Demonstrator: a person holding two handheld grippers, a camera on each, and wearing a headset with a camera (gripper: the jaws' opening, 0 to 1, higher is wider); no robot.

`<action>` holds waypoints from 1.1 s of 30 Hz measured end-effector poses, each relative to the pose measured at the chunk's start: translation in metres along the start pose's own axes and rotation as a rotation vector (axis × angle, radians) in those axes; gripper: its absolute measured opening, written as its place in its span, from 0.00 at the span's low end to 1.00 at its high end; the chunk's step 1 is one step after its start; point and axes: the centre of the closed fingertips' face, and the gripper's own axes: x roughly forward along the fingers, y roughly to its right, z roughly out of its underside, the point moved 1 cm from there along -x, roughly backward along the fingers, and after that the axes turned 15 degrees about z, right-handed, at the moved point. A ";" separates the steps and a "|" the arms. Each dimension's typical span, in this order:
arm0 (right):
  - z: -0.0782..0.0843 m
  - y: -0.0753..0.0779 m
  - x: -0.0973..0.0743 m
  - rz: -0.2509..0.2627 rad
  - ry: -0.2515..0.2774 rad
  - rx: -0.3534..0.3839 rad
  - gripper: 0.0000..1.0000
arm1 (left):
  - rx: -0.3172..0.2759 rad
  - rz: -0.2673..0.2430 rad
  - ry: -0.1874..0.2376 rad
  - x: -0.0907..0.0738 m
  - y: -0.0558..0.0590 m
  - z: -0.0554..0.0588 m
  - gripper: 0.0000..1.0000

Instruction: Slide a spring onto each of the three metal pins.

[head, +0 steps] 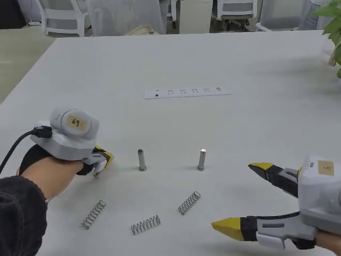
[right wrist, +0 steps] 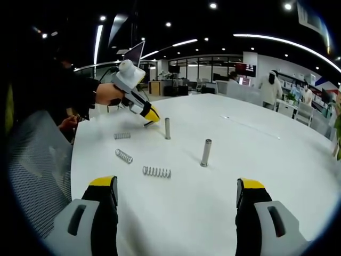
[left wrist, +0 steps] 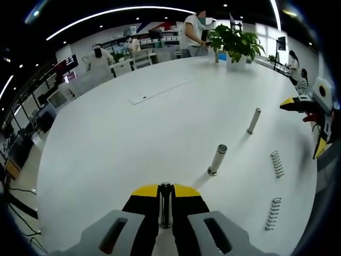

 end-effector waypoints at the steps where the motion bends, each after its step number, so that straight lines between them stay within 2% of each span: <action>1: 0.000 0.000 0.000 -0.001 0.000 -0.002 0.91 | -0.001 -0.002 0.003 -0.001 0.000 0.000 0.00; 29: -0.005 -0.006 -0.002 -0.014 -0.002 -0.035 0.91 | -0.044 -0.012 0.052 -0.025 0.001 0.001 0.00; 33: -0.005 -0.006 -0.002 -0.014 -0.001 -0.039 0.91 | -0.067 -0.010 0.070 -0.028 0.001 0.002 0.00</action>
